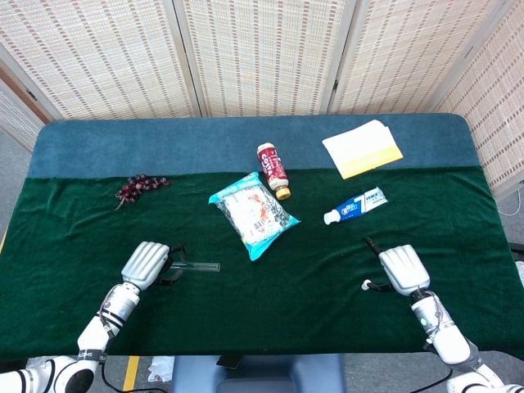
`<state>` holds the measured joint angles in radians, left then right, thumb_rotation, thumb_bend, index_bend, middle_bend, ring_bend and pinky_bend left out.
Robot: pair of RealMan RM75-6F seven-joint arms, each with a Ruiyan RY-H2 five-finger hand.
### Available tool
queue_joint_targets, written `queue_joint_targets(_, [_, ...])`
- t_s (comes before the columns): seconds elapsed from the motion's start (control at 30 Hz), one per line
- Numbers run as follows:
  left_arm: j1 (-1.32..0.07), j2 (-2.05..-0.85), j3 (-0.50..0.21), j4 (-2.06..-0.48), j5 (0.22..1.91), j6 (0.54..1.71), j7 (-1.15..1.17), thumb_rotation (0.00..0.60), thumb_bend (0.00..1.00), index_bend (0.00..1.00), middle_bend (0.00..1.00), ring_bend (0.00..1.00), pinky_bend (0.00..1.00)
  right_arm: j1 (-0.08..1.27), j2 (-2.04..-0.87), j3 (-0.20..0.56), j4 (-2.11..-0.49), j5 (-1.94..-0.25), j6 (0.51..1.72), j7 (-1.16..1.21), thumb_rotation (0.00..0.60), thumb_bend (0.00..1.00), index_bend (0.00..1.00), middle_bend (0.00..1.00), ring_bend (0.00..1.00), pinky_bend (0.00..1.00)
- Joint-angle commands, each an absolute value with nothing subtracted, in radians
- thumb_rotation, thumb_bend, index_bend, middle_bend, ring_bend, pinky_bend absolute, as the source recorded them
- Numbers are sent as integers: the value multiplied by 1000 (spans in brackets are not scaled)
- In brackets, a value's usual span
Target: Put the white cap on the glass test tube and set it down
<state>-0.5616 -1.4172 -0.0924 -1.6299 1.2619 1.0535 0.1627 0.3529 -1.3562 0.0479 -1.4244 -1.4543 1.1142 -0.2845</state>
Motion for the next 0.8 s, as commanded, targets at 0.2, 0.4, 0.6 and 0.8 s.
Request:
queue_joint_targets(0.2, [-563,-1407,-97,-1648,1264,1056,169,600,523,705,1000,1000,1000,320,-1254,24,-1543,-1509,1190,-207,415,151,152,873,1000,993])
queue_joint_targets(0.4, [-563,-1402,-96,-1663,1255,1053,181,600,523,704,1000,1000,1000,303,-1202,-26,-1594,-1535,1179,-195,418,151,369,882,1000,1000])
queue_joint_targets(0.6, [-563,-1404,-93,-1681,1259,1055,193,600,524,704,1000,1000,1000,322,-1231,-32,-1564,-1514,1123,-204,425,176,491,900,1000,1000])
queue_joint_targets(0.8, [-556,-1397,-90,-1689,1250,1060,194,600,523,704,1000,1000,1000,341,-1262,-25,-1510,-1508,1100,-225,425,246,510,902,1000,1000])
